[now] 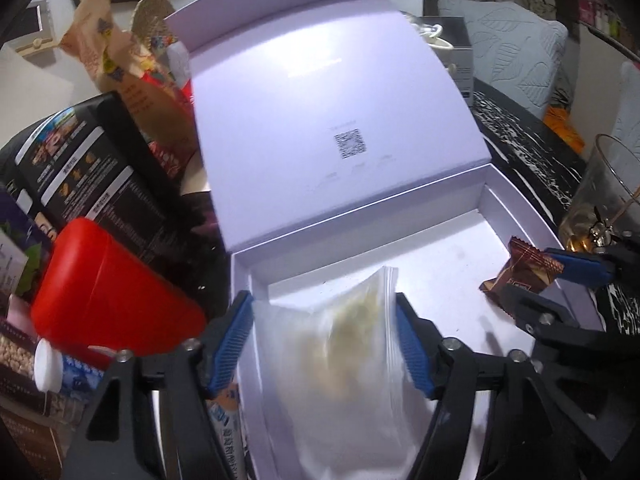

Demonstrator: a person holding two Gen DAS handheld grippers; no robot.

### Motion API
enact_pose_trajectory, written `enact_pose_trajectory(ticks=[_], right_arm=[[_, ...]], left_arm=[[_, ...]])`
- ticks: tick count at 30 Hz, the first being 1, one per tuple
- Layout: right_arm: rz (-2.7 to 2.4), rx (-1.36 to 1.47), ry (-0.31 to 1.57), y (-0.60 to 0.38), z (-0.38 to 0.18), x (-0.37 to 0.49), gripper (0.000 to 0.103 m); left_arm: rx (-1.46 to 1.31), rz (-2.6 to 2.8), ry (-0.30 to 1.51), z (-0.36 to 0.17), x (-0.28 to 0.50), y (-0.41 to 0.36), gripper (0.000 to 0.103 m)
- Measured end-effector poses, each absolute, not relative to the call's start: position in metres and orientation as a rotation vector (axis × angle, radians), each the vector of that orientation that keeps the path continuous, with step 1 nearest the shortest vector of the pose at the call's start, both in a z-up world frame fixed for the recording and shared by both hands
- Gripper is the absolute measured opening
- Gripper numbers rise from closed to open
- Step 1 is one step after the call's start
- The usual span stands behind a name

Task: Organize soft objects
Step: 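Open both tools to drop the bag and packet inside the box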

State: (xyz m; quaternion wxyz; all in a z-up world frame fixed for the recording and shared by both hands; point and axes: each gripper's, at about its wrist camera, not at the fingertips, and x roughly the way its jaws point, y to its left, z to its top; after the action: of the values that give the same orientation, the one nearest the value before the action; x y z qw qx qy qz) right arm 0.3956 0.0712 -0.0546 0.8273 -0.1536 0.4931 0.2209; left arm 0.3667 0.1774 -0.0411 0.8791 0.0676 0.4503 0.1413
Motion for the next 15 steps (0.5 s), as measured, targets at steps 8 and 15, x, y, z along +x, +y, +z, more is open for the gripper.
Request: enact_pose_trajectory(ticks=[8,15], right_arm=[[0.451,-0.333,1.015,0.064,-0.034,0.381,0.039],[0.435,-0.291,0.977,0.049,-0.003,0.365,0.039]], left_arm=[[0.124,0.296,0.895,-0.018,0.345,0.176,0.076],[0.136,0.305,0.821,0.017,0.318,0.169,0.076]])
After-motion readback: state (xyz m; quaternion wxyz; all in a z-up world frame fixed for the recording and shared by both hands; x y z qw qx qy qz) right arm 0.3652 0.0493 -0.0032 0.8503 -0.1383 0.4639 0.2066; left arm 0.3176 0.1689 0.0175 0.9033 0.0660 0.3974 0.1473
